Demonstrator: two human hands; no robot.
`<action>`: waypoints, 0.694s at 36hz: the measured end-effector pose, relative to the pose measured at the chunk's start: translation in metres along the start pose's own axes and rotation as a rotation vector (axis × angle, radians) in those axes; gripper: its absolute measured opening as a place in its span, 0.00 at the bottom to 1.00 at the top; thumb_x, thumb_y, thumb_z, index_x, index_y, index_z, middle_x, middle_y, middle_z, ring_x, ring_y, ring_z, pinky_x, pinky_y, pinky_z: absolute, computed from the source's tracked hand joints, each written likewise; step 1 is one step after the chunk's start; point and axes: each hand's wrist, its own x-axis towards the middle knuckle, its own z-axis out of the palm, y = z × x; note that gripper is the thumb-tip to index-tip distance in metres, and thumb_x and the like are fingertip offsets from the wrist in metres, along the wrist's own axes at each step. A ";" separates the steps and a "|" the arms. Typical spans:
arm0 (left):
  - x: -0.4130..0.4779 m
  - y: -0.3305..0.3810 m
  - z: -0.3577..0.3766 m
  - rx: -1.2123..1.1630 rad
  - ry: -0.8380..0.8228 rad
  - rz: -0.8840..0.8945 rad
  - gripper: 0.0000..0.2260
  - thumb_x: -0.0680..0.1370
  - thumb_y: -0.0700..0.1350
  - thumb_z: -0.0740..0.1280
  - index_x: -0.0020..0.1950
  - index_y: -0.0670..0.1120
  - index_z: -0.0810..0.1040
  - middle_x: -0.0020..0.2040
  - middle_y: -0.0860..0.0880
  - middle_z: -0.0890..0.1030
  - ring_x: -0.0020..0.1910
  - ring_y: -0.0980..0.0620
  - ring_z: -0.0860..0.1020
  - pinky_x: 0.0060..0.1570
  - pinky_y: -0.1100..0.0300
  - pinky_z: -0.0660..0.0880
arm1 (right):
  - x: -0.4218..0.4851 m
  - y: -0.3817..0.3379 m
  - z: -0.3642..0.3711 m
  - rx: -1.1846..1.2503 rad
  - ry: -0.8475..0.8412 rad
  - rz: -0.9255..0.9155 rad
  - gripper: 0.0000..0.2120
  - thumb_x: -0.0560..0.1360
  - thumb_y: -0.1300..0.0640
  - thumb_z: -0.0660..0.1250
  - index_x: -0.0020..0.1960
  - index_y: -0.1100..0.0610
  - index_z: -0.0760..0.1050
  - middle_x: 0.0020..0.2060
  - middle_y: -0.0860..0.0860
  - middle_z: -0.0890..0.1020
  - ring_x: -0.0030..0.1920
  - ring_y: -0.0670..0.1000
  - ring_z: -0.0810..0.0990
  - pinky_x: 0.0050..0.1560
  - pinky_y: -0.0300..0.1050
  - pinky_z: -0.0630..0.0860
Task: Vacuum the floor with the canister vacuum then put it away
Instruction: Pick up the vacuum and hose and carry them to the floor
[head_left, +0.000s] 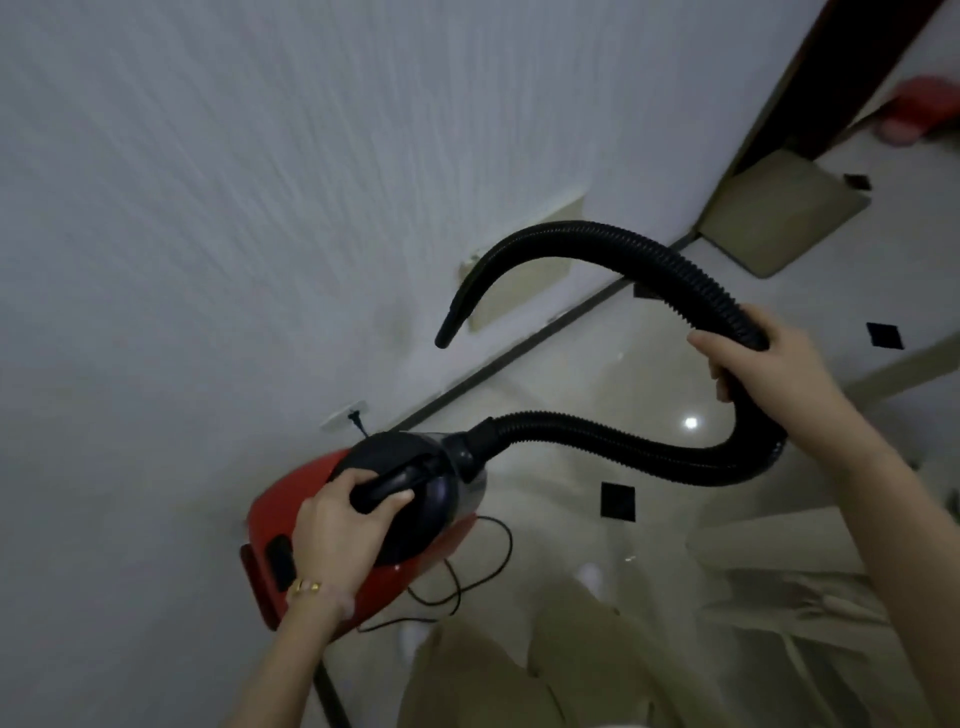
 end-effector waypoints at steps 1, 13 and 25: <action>0.002 0.015 0.007 0.001 0.012 0.019 0.14 0.69 0.53 0.73 0.51 0.49 0.80 0.47 0.49 0.84 0.48 0.47 0.79 0.44 0.55 0.76 | 0.006 0.006 -0.014 0.000 0.019 0.001 0.08 0.74 0.53 0.69 0.50 0.56 0.76 0.32 0.54 0.76 0.30 0.52 0.76 0.36 0.46 0.74; 0.043 0.169 0.104 -0.106 -0.067 0.167 0.18 0.70 0.53 0.73 0.56 0.47 0.79 0.49 0.49 0.82 0.50 0.47 0.79 0.46 0.56 0.75 | 0.063 0.045 -0.155 0.053 0.275 -0.014 0.07 0.74 0.52 0.69 0.50 0.53 0.75 0.33 0.53 0.76 0.29 0.50 0.75 0.32 0.39 0.73; 0.144 0.323 0.210 -0.094 -0.289 0.313 0.08 0.69 0.54 0.74 0.44 0.54 0.78 0.39 0.54 0.79 0.41 0.51 0.77 0.41 0.55 0.76 | 0.161 0.102 -0.260 0.062 0.552 0.125 0.09 0.71 0.49 0.71 0.48 0.51 0.79 0.32 0.51 0.80 0.25 0.42 0.76 0.34 0.38 0.72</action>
